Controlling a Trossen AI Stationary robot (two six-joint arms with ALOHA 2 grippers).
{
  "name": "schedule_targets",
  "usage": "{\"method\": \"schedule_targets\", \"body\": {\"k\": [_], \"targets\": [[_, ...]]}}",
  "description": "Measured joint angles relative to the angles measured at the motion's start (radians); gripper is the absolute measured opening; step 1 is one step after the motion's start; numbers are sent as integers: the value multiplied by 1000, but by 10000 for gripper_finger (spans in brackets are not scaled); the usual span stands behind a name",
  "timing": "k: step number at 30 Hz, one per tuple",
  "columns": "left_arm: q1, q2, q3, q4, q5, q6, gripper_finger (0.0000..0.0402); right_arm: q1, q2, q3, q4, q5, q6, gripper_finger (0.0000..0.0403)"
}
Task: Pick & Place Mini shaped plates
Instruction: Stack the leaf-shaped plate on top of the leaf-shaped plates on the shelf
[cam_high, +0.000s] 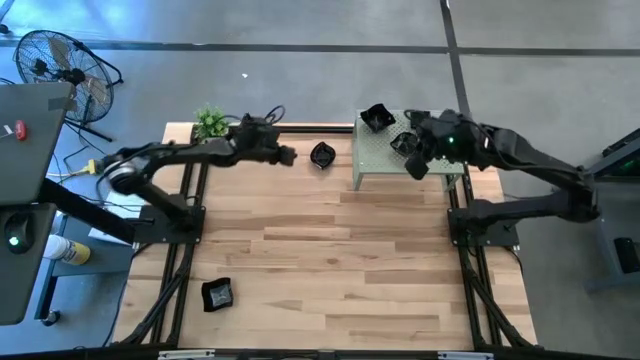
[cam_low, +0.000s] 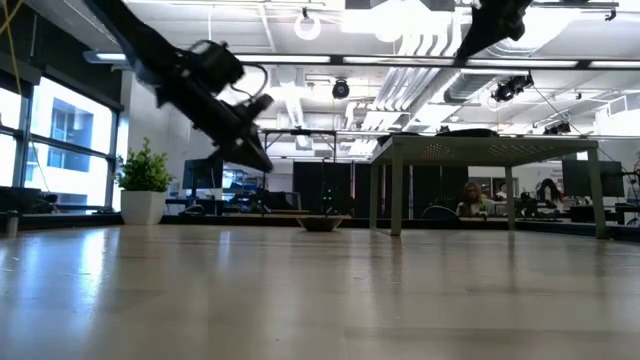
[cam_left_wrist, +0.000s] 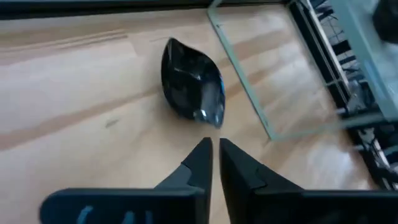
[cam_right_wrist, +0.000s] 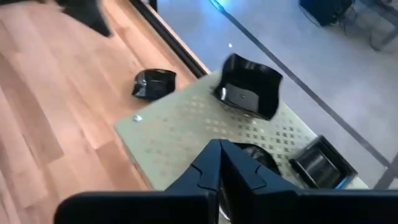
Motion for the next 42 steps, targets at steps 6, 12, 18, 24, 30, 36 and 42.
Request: {"method": "schedule_targets", "body": {"k": [6, 12, 18, 24, 30, 36, 42], "targets": [[46, 185, 153, -30, 4, -6, 91, 92, 8, 0, 1, 59, 58, 5], [66, 323, 236, -51, 1, -9, 137, 141, 8, 0, 1, 90, 87, 4], [64, 410, 278, -34, 20, -13, 140, 159, 8, 0, 23, 99, 86, 2], [64, 464, 291, -35, 60, -32, 127, 159, 8, 0, 52, 101, 80, 2], [64, 485, 291, -31, 67, -32, 74, 159, 8, 0, 55, 112, 79, 3], [63, 484, 291, -32, 88, -5, 7, 159, 8, 0, 57, 109, 84, 4], [64, 425, 291, -47, 100, -8, 3, 159, 8, 0, 59, 65, 111, 2]]}}
